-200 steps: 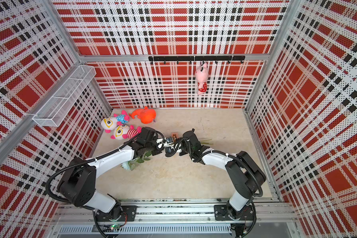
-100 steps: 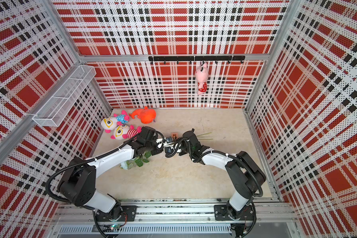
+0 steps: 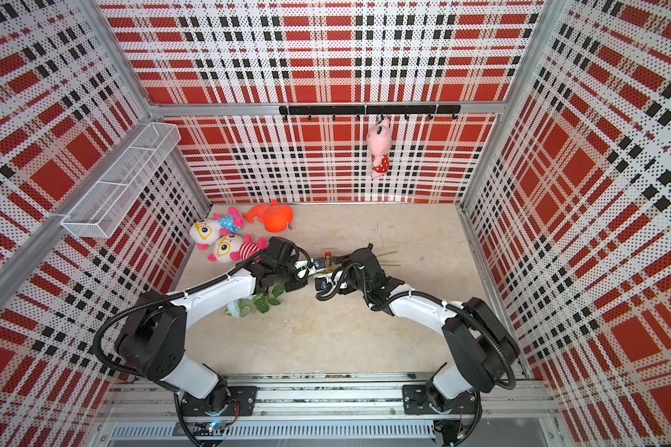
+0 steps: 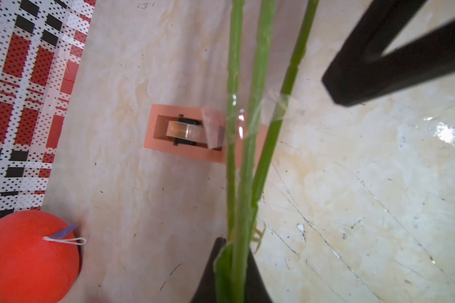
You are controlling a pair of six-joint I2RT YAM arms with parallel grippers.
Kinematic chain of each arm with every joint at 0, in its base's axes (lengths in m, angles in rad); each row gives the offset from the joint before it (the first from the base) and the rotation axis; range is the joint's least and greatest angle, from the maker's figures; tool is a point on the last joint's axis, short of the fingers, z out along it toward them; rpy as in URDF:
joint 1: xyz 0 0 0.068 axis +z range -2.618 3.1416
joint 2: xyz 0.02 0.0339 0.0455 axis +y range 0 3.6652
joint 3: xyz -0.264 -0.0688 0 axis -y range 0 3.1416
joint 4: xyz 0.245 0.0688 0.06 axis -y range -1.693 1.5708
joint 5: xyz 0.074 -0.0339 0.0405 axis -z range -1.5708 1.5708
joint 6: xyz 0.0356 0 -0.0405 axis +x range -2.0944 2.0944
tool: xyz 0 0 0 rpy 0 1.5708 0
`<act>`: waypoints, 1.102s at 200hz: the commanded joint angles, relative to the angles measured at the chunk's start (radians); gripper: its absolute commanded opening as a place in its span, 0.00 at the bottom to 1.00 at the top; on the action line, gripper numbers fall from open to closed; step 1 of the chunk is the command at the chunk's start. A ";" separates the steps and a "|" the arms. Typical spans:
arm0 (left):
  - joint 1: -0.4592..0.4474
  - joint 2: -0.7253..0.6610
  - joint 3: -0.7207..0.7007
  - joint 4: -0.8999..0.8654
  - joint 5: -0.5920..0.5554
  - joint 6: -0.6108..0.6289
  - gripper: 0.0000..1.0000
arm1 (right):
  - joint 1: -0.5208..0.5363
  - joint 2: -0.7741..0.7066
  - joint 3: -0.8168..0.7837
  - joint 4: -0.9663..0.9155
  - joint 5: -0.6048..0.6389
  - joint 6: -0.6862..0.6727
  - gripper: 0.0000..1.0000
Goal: Wrap bouquets with tape
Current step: Wrap the tape around the bouquet.
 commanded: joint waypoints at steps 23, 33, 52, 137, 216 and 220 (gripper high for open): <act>0.001 0.009 0.045 -0.032 0.013 0.035 0.00 | -0.034 -0.057 -0.025 -0.055 -0.069 0.043 0.78; 0.001 0.007 0.047 -0.037 0.016 0.035 0.00 | -0.038 -0.071 -0.022 -0.081 -0.093 0.064 0.80; -0.004 0.000 0.047 -0.038 0.023 0.037 0.00 | -0.061 -0.105 0.004 -0.195 -0.172 0.105 0.83; -0.011 -0.022 0.044 -0.037 0.007 0.043 0.00 | -0.197 -0.261 -0.006 -0.356 -0.403 0.287 0.98; -0.050 -0.120 0.006 0.036 -0.101 0.050 0.00 | -0.267 0.016 0.326 -0.724 -0.500 0.240 1.00; -0.050 -0.125 0.002 0.040 -0.102 0.051 0.00 | -0.271 0.028 0.336 -0.730 -0.510 0.239 1.00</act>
